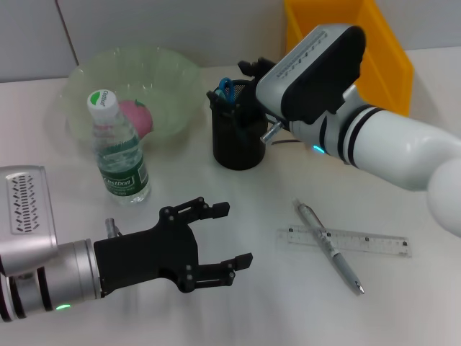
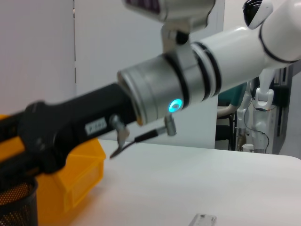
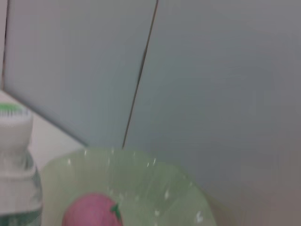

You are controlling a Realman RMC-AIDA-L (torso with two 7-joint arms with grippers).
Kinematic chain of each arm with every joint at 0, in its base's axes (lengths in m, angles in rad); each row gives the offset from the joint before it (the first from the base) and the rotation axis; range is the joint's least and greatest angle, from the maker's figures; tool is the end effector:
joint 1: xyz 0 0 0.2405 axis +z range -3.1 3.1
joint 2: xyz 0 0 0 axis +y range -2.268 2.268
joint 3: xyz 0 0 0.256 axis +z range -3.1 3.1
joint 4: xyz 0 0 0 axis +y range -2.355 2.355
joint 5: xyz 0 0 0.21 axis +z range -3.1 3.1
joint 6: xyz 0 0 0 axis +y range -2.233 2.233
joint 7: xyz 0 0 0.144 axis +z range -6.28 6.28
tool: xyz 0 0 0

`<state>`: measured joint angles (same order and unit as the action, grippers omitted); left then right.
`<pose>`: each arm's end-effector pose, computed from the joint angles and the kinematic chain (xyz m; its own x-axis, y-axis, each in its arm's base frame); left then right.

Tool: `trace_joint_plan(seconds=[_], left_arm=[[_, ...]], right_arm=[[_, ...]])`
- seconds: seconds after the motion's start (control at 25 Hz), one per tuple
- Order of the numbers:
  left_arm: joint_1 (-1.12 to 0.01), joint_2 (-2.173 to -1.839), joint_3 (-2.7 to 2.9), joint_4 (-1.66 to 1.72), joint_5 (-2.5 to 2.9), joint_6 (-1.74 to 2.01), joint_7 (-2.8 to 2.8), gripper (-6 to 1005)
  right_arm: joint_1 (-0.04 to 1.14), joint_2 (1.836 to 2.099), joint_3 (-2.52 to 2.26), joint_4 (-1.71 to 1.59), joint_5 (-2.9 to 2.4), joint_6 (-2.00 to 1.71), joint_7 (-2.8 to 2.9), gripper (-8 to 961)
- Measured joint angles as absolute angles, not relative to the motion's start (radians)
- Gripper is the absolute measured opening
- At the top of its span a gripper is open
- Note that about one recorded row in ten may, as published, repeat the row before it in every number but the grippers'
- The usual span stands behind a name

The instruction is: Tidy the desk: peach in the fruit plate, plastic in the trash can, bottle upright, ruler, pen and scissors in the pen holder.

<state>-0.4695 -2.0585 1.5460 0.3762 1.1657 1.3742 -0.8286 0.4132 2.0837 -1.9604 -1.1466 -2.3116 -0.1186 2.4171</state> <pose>-0.2428 0.2829 -0.0852 0.8164 0.0685 0.5733 0.1879 -0.9704 -0.1516 0.1534 0.3822 -0.0766 0.9297 -0.1279 -0.3453 -0.3509 -0.5920 -0.7256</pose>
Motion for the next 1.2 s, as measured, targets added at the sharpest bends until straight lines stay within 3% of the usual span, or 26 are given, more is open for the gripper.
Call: trace_joint_plan(seconds=[0.32, 0.44, 0.64, 0.88, 1.2], left_arm=[[-0.462, -2.058, 1.544, 0.377, 1.166, 1.377, -0.828, 849], [-0.462, -2.056, 1.543, 0.379, 1.166, 1.38, -0.828, 849], [-0.46, -2.053, 1.546, 0.385, 1.166, 1.385, -0.828, 849], [-0.459, -2.05, 1.546, 0.386, 1.166, 1.387, -0.831, 849], [-0.457, -2.043, 1.544, 0.388, 1.18, 1.392, -0.847, 849]], right_arm=[[0.184, 2.085, -1.898, -1.501, -2.315, -0.239, 2.414, 792], [0.15, 2.086, -1.781, -1.629, -2.29, -0.51, 2.43, 805], [0.199, 2.079, -1.506, -1.721, -2.219, -1.051, 2.439, 825], [0.372, 2.072, -1.12, -1.658, -2.219, -1.656, 2.262, 836], [0.424, 2.065, -1.056, -1.587, -2.243, -1.805, 2.107, 832]])
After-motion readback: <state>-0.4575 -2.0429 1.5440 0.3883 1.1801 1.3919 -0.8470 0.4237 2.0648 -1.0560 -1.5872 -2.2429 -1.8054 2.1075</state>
